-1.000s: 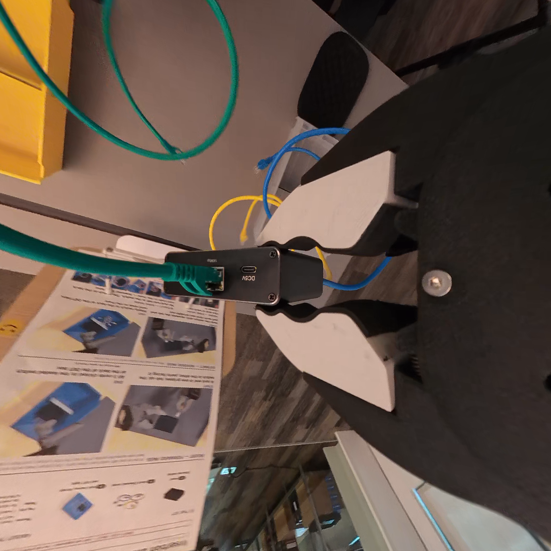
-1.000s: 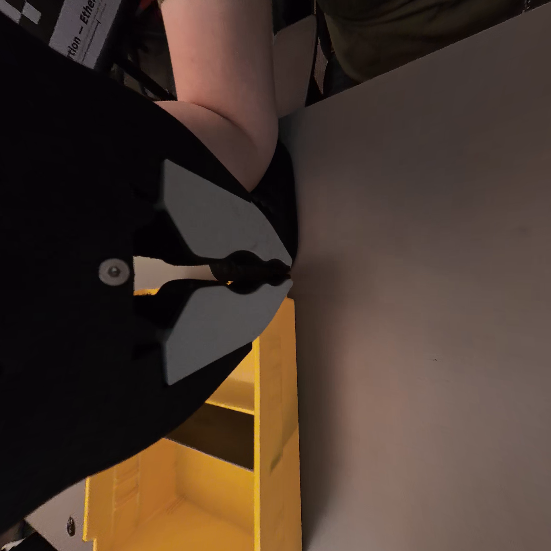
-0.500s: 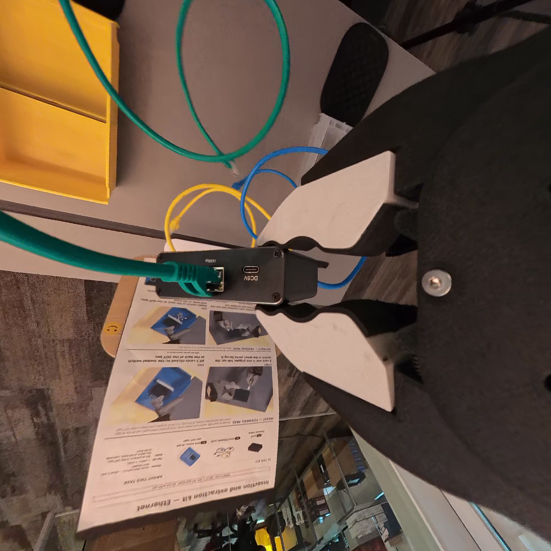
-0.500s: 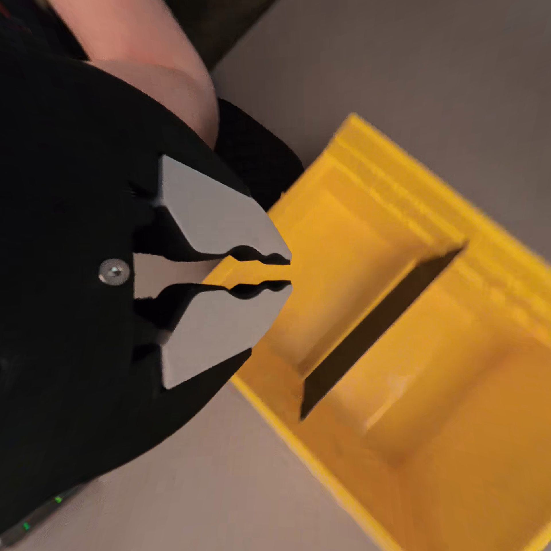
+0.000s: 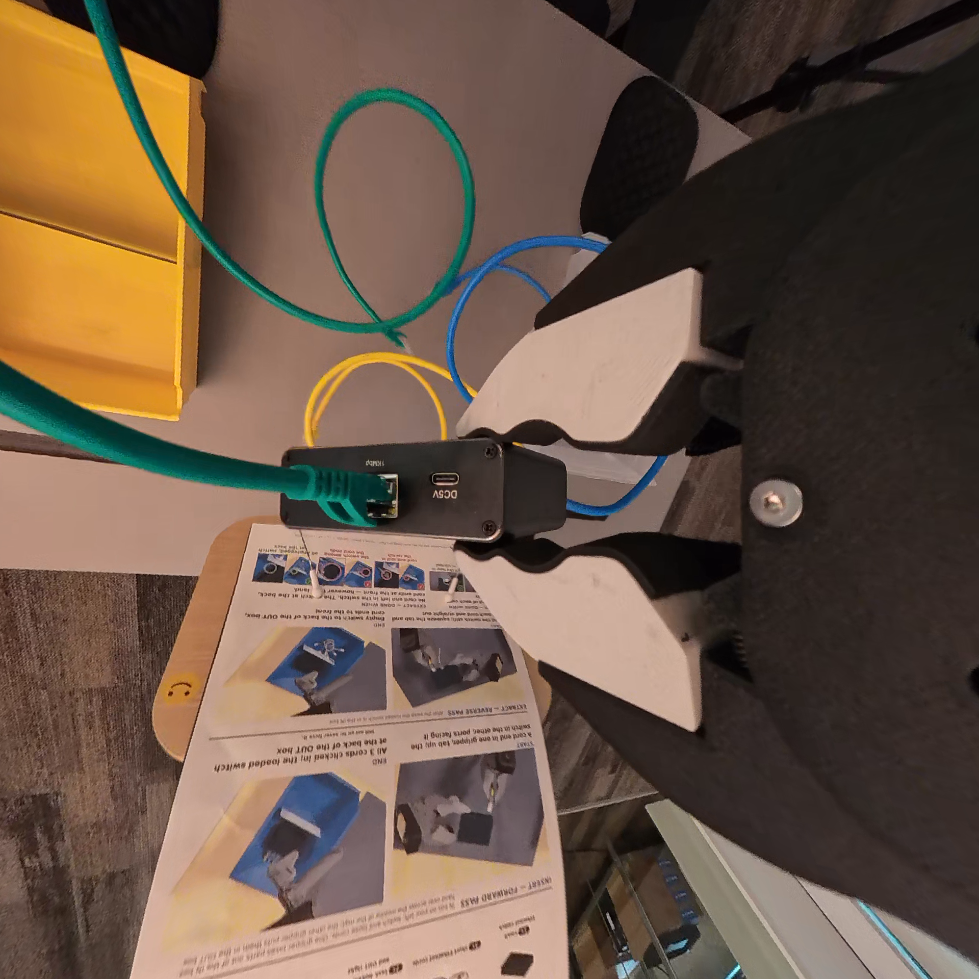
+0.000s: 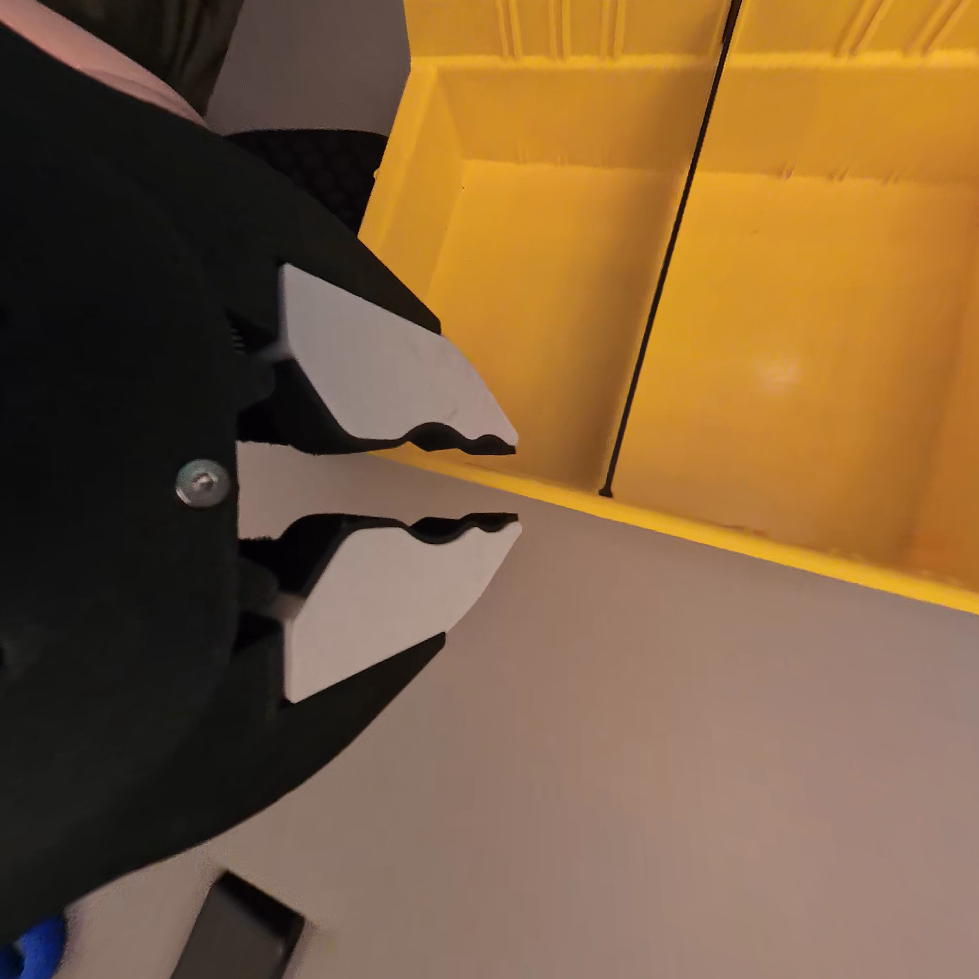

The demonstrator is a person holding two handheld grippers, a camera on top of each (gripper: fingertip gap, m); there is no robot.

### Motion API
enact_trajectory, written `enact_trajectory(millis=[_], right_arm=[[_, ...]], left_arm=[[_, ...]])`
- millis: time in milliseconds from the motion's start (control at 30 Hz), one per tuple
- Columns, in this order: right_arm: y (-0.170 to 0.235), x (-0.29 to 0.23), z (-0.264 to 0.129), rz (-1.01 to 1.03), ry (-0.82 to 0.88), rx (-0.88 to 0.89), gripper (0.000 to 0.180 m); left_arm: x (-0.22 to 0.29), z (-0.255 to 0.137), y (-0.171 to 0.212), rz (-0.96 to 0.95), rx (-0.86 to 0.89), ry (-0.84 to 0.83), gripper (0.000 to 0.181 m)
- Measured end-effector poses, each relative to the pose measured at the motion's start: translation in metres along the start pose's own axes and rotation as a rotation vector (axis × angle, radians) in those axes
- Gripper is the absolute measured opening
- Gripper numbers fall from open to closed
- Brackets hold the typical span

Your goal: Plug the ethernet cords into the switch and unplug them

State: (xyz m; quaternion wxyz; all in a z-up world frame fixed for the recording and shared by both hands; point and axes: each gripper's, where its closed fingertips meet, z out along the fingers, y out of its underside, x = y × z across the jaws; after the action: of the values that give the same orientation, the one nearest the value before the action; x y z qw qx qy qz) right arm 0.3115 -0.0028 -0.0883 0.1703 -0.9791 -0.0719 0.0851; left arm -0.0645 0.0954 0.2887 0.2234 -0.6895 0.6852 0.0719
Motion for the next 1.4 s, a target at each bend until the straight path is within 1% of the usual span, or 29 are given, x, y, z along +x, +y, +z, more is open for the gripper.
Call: enact_trajectory(millis=[33, 67, 100, 167, 367, 533, 567, 633, 700, 733, 800, 867, 933, 1000, 1067, 1100, 1133, 1200, 1233, 1333, 1400], right_arm=[[0.004, 0.000, 0.005, 0.018, -0.016, -0.029, 0.016], [0.008, -0.002, 0.009, 0.040, -0.049, -0.048, 0.016], [0.007, -0.005, 0.010, 0.073, -0.099, -0.040, 0.011], [0.006, -0.004, 0.010, 0.132, -0.139, -0.019, 0.009], [0.015, 0.019, 0.002, 0.305, -0.130, 0.036, 0.008], [0.015, 0.023, -0.004, 0.354, -0.151, 0.076, 0.012], [0.014, 0.026, -0.009, 0.354, -0.125, 0.092, 0.016], [0.008, 0.032, -0.025, 0.361, -0.066, 0.159, 0.017], [-0.005, 0.036, -0.052, 0.356, 0.019, 0.265, 0.017], [-0.017, 0.032, -0.070, 0.325, 0.047, 0.347, 0.017], [-0.052, -0.001, -0.111, 0.157, 0.008, 0.568, 0.017], [-0.090, -0.065, -0.157, -0.148, -0.092, 0.839, 0.018], [-0.103, -0.148, -0.186, -0.503, -0.226, 1.058, 0.020], [-0.104, -0.226, -0.196, -0.793, -0.293, 1.214, 0.024], [-0.106, -0.291, -0.186, -0.966, -0.332, 1.237, 0.027], [-0.108, -0.315, -0.175, -1.037, -0.310, 1.230, 0.030], [-0.112, -0.329, -0.161, -1.113, -0.227, 1.229, 0.030], [-0.131, -0.322, -0.136, -1.176, 0.062, 1.203, 0.027], [-0.135, -0.318, -0.127, -1.192, 0.109, 1.182, 0.025], [-0.120, -0.339, -0.108, -1.272, -0.102, 1.145, 0.019], [-0.111, -0.360, -0.089, -1.390, -0.089, 1.101, 0.020]], left_arm=[[0.001, 0.005, 0.000, 0.002, 0.005, 0.005, 0.032], [0.003, 0.011, -0.001, 0.003, 0.010, 0.011, 0.032], [0.005, 0.017, 0.000, 0.008, 0.016, 0.016, 0.032], [0.010, 0.032, 0.001, 0.015, 0.031, 0.025, 0.032], [0.029, 0.086, 0.013, 0.000, 0.092, 0.075, 0.032], [0.040, 0.128, 0.031, -0.052, 0.133, 0.084, 0.032], [0.042, 0.136, 0.035, -0.067, 0.142, 0.077, 0.032], [0.048, 0.152, 0.043, -0.083, 0.150, 0.028, 0.032], [0.055, 0.167, 0.048, -0.110, 0.195, -0.041, 0.032], [0.061, 0.174, 0.050, -0.121, 0.224, -0.080, 0.032], [0.070, 0.186, 0.056, -0.114, 0.279, -0.202, 0.032], [0.087, 0.197, 0.059, -0.094, 0.348, -0.283, 0.032], [0.100, 0.205, 0.066, -0.087, 0.378, -0.367, 0.032], [0.110, 0.210, 0.076, -0.064, 0.380, -0.464, 0.032], [0.121, 0.213, 0.081, -0.033, 0.403, -0.512, 0.032], [0.126, 0.214, 0.083, -0.011, 0.408, -0.527, 0.032], [0.132, 0.214, 0.084, 0.022, 0.424, -0.529, 0.032], [0.139, 0.210, 0.085, 0.045, 0.454, -0.526, 0.032], [0.140, 0.207, 0.086, 0.056, 0.463, -0.522, 0.032], [0.142, 0.195, 0.084, 0.065, 0.542, -0.513, 0.032], [0.149, 0.193, 0.081, 0.088, 0.567, -0.482, 0.032]])
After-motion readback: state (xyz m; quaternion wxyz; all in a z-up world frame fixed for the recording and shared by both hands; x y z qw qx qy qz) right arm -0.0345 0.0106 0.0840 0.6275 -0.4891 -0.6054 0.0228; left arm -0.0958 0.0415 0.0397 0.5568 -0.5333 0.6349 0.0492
